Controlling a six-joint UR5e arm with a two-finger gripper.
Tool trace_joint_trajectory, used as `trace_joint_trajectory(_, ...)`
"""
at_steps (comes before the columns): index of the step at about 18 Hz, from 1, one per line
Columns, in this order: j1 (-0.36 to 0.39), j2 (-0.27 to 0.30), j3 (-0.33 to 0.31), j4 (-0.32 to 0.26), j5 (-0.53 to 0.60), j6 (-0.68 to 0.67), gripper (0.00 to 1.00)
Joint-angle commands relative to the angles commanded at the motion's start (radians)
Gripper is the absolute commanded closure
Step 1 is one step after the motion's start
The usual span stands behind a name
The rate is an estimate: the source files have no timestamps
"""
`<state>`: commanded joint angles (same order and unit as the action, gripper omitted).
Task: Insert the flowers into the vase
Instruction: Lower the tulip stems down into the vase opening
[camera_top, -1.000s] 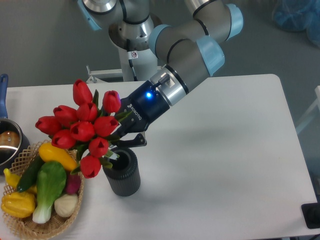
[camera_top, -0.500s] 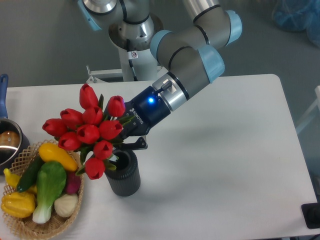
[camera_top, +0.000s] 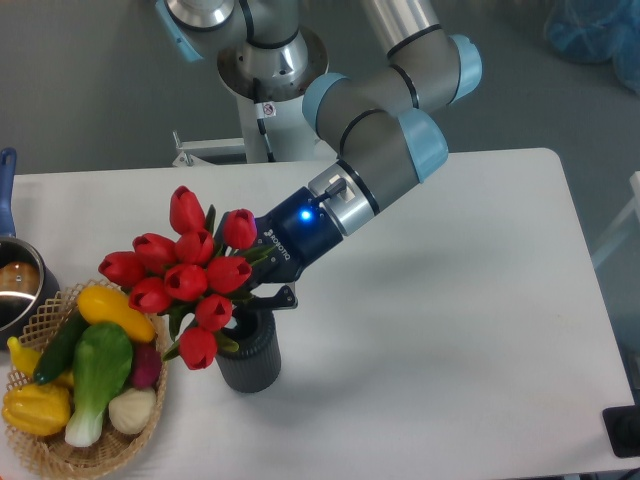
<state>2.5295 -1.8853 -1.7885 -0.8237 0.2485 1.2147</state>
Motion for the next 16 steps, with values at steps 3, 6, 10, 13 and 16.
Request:
trace_joint_trajectory(3, 0.003, -0.002, -0.012, 0.0, -0.005, 0.012, 0.97)
trace_joint_trajectory(6, 0.009, -0.002, -0.017, 0.0, -0.005, 0.012, 0.97)
trace_joint_trajectory(10, 0.011, -0.037, -0.023, 0.0, -0.005, 0.074, 0.96)
trace_joint_trajectory(13, 0.012, -0.058, -0.022, 0.0, -0.005, 0.085, 0.96)
trace_joint_trajectory(16, 0.012, -0.066, -0.025, 0.0, -0.005, 0.089, 0.96)
